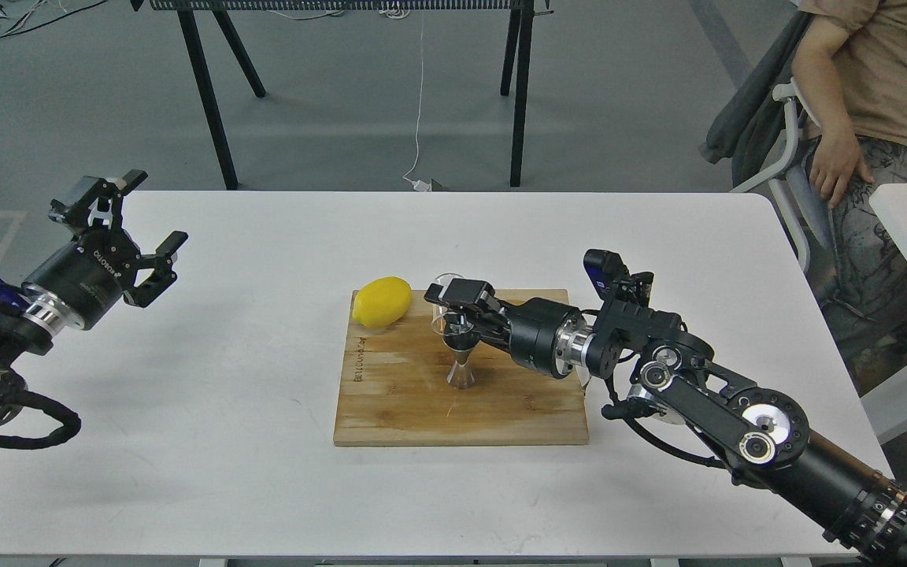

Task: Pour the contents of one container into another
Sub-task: 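Tilt the glass with the right gripper to pour into the jigger, then carry the glass back with the right gripper toward its spot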

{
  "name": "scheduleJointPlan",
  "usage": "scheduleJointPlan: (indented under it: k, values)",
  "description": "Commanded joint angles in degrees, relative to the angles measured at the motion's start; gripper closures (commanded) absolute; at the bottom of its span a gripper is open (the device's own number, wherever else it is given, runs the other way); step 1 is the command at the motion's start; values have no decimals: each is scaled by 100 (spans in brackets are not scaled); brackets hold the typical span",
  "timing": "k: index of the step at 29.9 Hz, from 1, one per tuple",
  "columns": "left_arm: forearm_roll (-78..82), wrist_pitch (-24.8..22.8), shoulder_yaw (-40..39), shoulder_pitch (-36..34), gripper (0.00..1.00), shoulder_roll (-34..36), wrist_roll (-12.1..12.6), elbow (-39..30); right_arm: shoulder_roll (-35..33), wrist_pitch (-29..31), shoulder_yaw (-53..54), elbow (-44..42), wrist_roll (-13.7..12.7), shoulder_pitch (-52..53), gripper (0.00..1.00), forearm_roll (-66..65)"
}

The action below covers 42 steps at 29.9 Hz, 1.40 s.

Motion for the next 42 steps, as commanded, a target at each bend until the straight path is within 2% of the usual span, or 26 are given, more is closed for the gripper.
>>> scheduleJointPlan:
  k: [1, 42]
  values:
    - [0, 0, 5, 1, 2, 0, 0, 0, -9, 0, -19, 0, 12, -2, 60, -44]
    - [0, 0, 5, 10, 2, 18, 0, 0, 26, -9, 24, 44, 4, 15, 60, 26]
